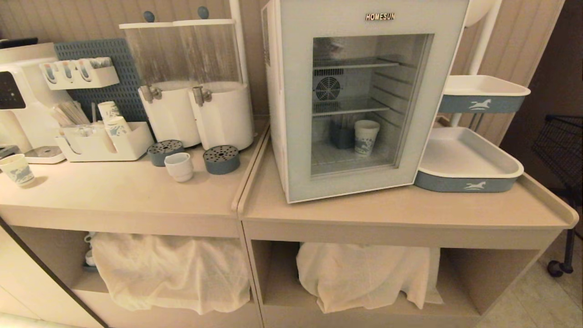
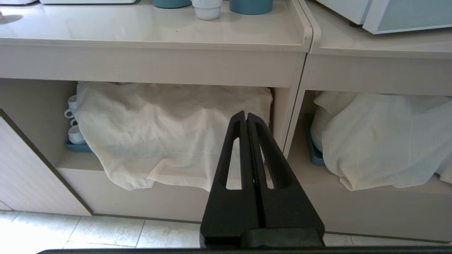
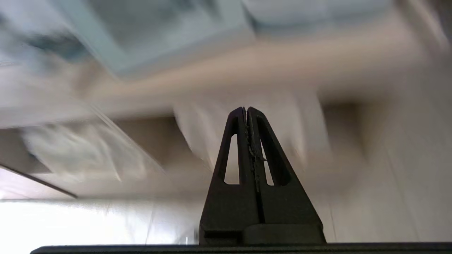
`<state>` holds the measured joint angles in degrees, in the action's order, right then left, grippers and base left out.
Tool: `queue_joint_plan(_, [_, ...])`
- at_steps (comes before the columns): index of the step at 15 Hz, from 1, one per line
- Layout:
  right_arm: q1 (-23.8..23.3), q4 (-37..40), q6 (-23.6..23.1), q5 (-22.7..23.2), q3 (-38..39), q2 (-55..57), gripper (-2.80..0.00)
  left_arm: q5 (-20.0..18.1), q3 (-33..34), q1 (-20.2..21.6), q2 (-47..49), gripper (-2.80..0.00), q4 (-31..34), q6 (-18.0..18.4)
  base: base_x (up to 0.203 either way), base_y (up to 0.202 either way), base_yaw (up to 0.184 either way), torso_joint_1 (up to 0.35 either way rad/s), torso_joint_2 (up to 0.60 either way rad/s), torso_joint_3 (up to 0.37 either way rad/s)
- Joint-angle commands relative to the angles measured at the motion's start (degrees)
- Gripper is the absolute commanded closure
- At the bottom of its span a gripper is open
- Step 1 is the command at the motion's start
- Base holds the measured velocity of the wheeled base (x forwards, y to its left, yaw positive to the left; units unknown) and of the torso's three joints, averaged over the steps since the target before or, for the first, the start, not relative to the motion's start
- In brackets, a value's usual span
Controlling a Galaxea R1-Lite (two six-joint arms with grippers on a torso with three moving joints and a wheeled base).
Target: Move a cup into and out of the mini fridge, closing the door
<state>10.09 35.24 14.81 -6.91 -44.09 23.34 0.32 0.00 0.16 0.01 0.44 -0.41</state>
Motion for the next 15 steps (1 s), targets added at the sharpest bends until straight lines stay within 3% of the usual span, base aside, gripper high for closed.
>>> queue_joint_plan(1, [-1.96, 11.52, 2.6, 0.99, -0.2, -6.87, 0.0, 0.03, 0.0, 0.02, -0.01, 0.0, 0.0, -0.02, 0.0, 0.0, 0.0, 0.0, 0.0, 0.0])
queue_joint_plan(5, [-13.38, 10.41, 1.1, 7.64, 0.23, -7.71, 0.0, 0.03, 0.0, 0.02, -0.01, 0.0, 0.0, -0.02, 0.0, 0.0, 0.0, 0.0, 0.0, 0.0])
queue_joint_plan(8, [-11.87, 8.49, -1.73, 12.6, 5.31, -15.4, 0.0, 0.03, 0.0, 0.02, -0.01, 0.0, 0.0, -0.02, 0.0, 0.0, 0.0, 0.0, 0.0, 0.0])
queue_joint_plan(10, [-11.08, -3.8, -3.48, 12.04, 16.04, -21.62, 0.0, 0.03, 0.0, 0.02, -0.01, 0.0, 0.0, -0.02, 0.0, 0.0, 0.0, 0.0, 0.0, 0.0])
queue_joint_plan(13, [-10.55, -37.23, -8.76, 6.94, 35.73, -22.77, 0.0, 0.03, 0.0, 0.02, -0.01, 0.0, 0.0, -0.02, 0.0, 0.0, 0.0, 0.0, 0.0, 0.0])
queue_joint_plan(15, [-10.41, -45.51, -13.06, 6.74, 41.75, -23.02, 0.0, 0.03, 0.09, 0.02, -0.01, 0.0, 0.0, 0.06, 0.0, 0.0, 0.0, 0.0, 0.0, 0.0])
